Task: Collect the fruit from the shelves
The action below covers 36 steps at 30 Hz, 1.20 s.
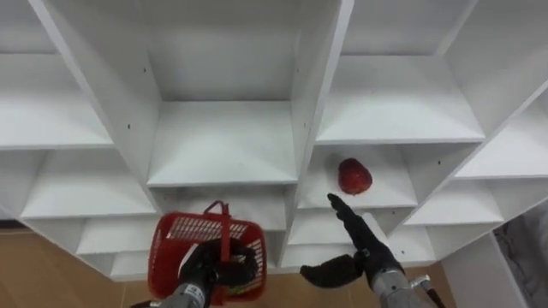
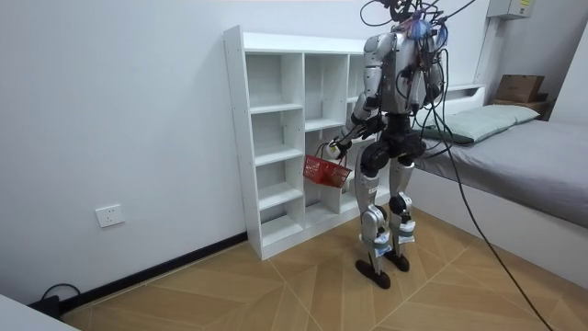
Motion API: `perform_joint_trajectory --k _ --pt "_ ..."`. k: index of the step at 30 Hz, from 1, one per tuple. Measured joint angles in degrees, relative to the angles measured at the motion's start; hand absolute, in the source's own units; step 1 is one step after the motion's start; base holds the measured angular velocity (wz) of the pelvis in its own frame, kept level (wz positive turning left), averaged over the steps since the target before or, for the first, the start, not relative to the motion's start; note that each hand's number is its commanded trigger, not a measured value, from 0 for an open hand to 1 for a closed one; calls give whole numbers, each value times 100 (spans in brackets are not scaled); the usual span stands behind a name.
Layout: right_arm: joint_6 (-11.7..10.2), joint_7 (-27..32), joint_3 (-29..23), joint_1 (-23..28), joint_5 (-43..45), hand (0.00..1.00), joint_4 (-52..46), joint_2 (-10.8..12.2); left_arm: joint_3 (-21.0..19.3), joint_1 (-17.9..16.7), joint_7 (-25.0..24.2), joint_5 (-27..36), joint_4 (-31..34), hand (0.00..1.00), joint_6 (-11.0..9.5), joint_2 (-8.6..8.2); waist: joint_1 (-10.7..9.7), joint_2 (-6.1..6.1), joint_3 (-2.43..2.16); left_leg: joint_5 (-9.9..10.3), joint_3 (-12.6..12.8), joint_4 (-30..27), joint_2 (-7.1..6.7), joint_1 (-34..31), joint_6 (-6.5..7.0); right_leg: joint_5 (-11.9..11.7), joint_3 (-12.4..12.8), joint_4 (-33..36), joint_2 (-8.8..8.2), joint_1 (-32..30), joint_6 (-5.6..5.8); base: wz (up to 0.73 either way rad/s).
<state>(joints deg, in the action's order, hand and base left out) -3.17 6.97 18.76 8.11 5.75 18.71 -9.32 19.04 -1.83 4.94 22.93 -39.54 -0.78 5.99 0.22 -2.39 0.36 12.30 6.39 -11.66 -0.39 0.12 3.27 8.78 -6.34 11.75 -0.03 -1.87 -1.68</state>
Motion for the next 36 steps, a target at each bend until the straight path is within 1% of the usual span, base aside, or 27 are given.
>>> perform_joint_trajectory --k 1,3,5,7,13,17,20,22,23,25,27,28,29,31,32,34,36 --pt "0 99 -43 -1 -1 0 -28 -1 4 -41 20 -6 31 100 -42 3 -9 10 7 0 18 7 0 4 0 0 14 -1 0 -5 0 -5" --pt "0 206 -103 -1 -110 0 -31 -2 2 -48 99 -7 31 100 -58 0 -13 21 14 1 27 15 0 13 0 0 9 -1 -1 -4 0 -4" --pt "-16 326 -177 -1 -207 0 -31 -2 1 -49 118 -7 31 100 -88 2 -14 44 31 1 45 30 2 24 0 0 0 -2 0 -5 1 -4" --pt "-79 518 -226 1 -376 0 -30 -8 -1 -58 118 -1 30 100 -110 23 -21 80 54 1 64 35 6 33 -1 0 -20 -2 0 -3 1 -4" --pt "-118 825 -260 15 -679 0 -30 -11 -34 -126 118 3 31 100 -123 22 -153 90 53 3 64 40 12 71 -3 1 -26 11 6 26 1 0" --pt "-118 1018 -260 46 -792 0 -30 -17 -36 -129 117 -3 40 100 -123 35 -175 85 51 3 63 40 10 139 -3 11 -9 93 5 45 2 -2" --pt "-119 1235 -342 44 -784 0 -31 -21 -111 -162 112 -5 45 100 -123 50 -170 54 41 3 63 48 4 247 -3 32 33 91 5 150 0 0" --pt "-133 1418 -470 44 -784 0 -31 -24 -130 -211 108 -7 74 100 -123 88 -157 -13 4 3 62 57 -3 332 -4 66 55 88 3 232 4 0" --pt "-144 1453 -501 43 -784 0 -31 -25 -144 -216 108 -8 74 100 -123 96 -149 -31 3 3 62 61 -3 358 -4 68 61 86 6 255 3 0" --pt "-255 1561 -560 38 -774 0 -30 -28 -230 -256 100 -15 74 100 -125 99 -134 -92 -17 3 60 78 -3 439 -4 72 67 77 9 337 5 0" --pt "-324 1633 -571 24 -749 0 8 -30 -258 -266 82 -17 74 100 -125 121 -122 -133 -6 3 60 78 -3 476 -4 72 56 41 9 396 6 0" --pt "-327 1658 -571 24 -749 0 23 -31 -275 -273 66 -17 74 100 -126 131 -118 -159 -14 3 58 78 -4 475 -4 69 46 18 8 409 9 3" --pt "-327 1661 -571 24 -742 0 26 -31 -299 -280 55 -35 74 100 -126 132 -110 -171 -11 3 53 78 -4 470 -4 67 30 11 5 413 11 4" --pt "-326 1653 -604 24 -742 0 27 -51 -383 -308 -25 -118 74 100 -126 155 -96 -216 17 3 12 77 -12 449 -4 67 -18 4 -1 396 11 7" --pt "-326 1653 -606 23 -745 0 27 -70 -393 -314 -43 -118 73 100 -126 167 -88 -224 23 3 -1 77 -14 446 -4 67 -19 1 -2 397 11 9" --pt "-312 1639 -605 19 -752 0 59 -190 -433 -330 -88 -237 72 100 -125 186 30 -246 39 3 -49 72 -21 404 -4 68 -61 -8 -7 394 11 9" --pt "-301 1612 -606 -36 -752 0 104 -285 -433 -338 -140 -359 72 100 -124 222 53 -258 41 3 -109 58 -30 356 -4 70 -159 -21 -26 381 14 18"
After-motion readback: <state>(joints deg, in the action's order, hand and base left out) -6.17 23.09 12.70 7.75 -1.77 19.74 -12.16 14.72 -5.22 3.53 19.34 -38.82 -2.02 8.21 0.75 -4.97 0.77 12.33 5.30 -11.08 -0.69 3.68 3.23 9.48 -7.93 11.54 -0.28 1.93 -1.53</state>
